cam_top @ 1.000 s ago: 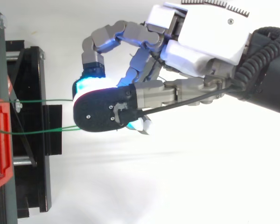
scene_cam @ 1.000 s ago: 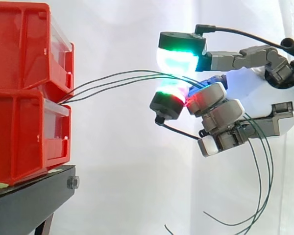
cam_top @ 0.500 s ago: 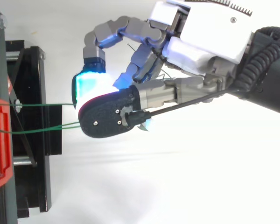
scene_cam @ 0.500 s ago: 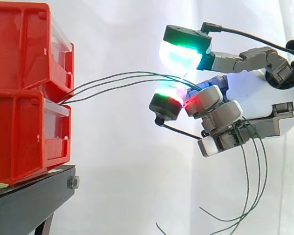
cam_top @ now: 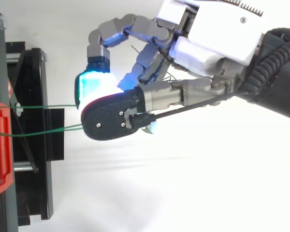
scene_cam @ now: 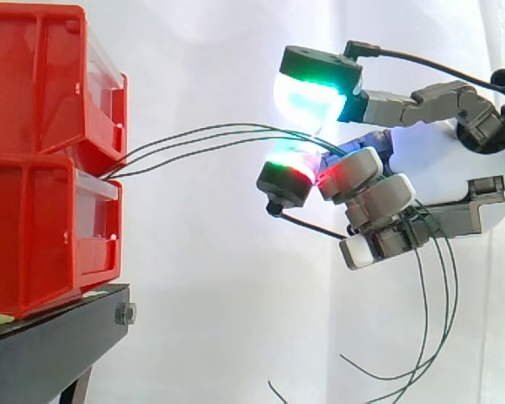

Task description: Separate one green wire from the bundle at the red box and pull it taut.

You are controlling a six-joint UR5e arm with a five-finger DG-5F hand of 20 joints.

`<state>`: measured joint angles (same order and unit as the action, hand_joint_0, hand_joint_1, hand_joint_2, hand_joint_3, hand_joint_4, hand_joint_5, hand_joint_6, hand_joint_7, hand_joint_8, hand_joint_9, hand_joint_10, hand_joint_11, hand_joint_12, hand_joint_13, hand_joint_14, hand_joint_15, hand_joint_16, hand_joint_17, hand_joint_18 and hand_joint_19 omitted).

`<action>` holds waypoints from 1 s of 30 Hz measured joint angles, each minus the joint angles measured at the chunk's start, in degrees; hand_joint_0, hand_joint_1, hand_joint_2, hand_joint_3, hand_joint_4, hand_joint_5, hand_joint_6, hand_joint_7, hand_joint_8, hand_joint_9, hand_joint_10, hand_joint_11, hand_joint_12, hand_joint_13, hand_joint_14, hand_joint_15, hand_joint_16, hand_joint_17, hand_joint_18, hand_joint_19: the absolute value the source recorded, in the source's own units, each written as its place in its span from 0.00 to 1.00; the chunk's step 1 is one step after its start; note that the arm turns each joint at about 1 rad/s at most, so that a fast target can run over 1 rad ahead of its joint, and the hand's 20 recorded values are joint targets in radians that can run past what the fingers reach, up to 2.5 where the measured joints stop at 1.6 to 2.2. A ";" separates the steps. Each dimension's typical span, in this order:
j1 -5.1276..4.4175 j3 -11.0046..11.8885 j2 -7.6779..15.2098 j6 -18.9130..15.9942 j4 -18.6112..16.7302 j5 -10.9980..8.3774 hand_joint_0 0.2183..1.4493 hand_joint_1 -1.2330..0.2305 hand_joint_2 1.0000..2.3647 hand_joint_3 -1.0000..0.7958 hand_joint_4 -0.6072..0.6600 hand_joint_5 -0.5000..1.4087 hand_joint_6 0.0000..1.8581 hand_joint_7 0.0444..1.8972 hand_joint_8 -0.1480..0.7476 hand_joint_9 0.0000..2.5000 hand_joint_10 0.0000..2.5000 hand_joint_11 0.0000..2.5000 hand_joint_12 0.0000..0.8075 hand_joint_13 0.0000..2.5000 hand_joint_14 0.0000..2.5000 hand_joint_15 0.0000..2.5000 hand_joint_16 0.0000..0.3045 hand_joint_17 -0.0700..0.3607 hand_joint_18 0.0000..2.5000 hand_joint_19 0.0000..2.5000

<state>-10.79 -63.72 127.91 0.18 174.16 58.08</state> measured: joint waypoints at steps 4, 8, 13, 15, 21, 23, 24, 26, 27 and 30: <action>-0.07 -0.01 -0.01 0.01 -0.31 0.01 0.25 0.39 0.00 0.28 0.63 0.16 0.45 0.63 0.51 0.56 0.01 0.61 0.44 0.58 0.01 0.51 0.22 0.52 0.41 0.31; -0.12 0.00 0.01 0.04 -0.45 -0.01 0.25 0.34 0.00 0.28 0.63 0.16 0.45 0.63 0.49 0.56 0.01 0.63 0.44 0.58 0.01 0.54 0.22 0.52 0.42 0.31; -0.18 -0.02 0.01 0.08 -0.48 0.00 0.27 0.29 0.00 0.28 0.62 0.16 0.45 0.63 0.48 0.55 0.01 0.64 0.42 0.58 0.01 0.54 0.22 0.51 0.41 0.30; -0.19 -0.02 0.01 0.09 -0.48 0.01 0.30 0.27 0.00 0.28 0.62 0.16 0.46 0.63 0.47 0.54 0.01 0.64 0.40 0.57 0.01 0.54 0.21 0.50 0.41 0.30; -0.26 -0.02 0.01 0.09 -0.49 0.01 0.35 0.26 0.00 0.31 0.60 0.15 0.46 0.63 0.47 0.54 0.01 0.64 0.40 0.57 0.01 0.54 0.21 0.49 0.41 0.30; -0.27 -0.02 0.02 0.09 -0.48 0.00 0.34 0.27 0.01 0.36 0.58 0.15 0.46 0.64 0.47 0.54 0.01 0.64 0.40 0.57 0.01 0.55 0.20 0.49 0.41 0.30; -0.27 -0.02 0.02 0.09 -0.48 0.00 0.34 0.28 0.01 0.38 0.58 0.15 0.46 0.64 0.47 0.54 0.01 0.64 0.40 0.57 0.01 0.55 0.20 0.49 0.41 0.31; -0.27 -0.02 0.00 0.09 -0.48 -0.02 0.33 0.31 0.01 0.41 0.58 0.15 0.47 0.64 0.47 0.54 0.01 0.64 0.41 0.58 0.01 0.55 0.20 0.49 0.41 0.31; -0.27 -0.02 -0.01 0.09 -0.49 -0.03 0.32 0.34 0.01 0.42 0.59 0.15 0.47 0.63 0.48 0.54 0.01 0.64 0.40 0.58 0.01 0.55 0.21 0.49 0.41 0.31; -0.28 -0.04 -0.01 0.09 -0.49 -0.06 0.30 0.38 0.02 0.42 0.60 0.16 0.46 0.63 0.47 0.55 0.01 0.64 0.41 0.58 0.01 0.55 0.21 0.49 0.41 0.32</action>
<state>-11.07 -63.76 127.90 0.26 173.67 58.03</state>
